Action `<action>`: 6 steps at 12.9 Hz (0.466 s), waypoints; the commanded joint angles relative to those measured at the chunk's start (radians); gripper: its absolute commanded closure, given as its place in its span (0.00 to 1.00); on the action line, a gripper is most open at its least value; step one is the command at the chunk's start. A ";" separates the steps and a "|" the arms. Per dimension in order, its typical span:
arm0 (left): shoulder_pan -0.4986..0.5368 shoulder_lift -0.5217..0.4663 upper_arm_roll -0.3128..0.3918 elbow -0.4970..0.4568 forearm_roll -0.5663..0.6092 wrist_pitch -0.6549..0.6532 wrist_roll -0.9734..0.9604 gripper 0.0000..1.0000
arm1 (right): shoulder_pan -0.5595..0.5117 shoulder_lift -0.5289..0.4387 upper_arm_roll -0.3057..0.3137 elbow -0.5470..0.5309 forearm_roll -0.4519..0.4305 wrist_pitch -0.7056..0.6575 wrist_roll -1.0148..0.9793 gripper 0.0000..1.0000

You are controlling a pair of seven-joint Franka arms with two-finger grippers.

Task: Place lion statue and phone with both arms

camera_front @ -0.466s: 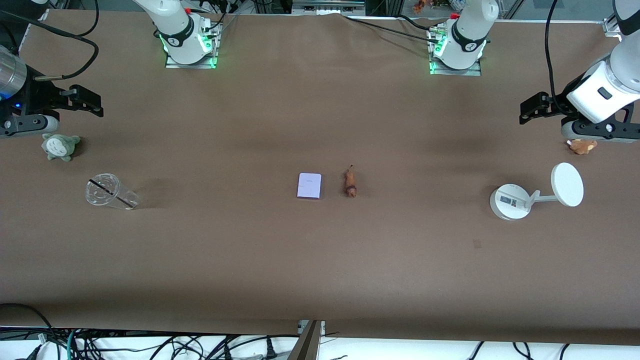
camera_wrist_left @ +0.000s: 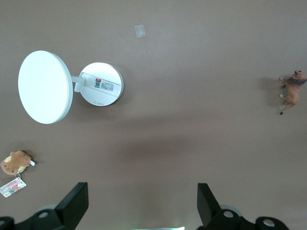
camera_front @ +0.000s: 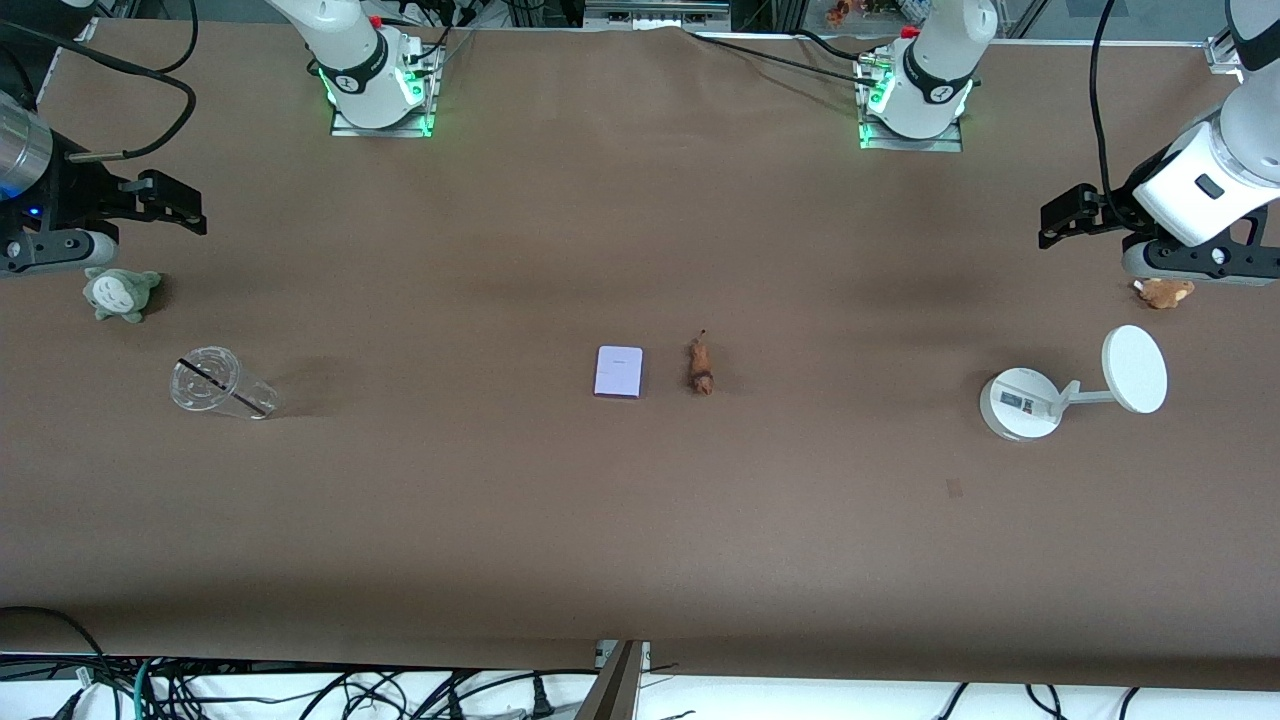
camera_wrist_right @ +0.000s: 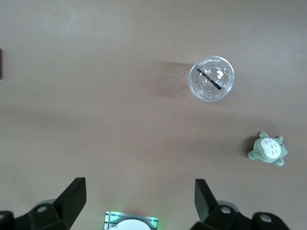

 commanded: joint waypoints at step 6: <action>0.001 -0.001 0.000 0.017 -0.014 -0.020 0.019 0.00 | -0.003 0.034 0.000 0.035 0.017 -0.037 0.005 0.00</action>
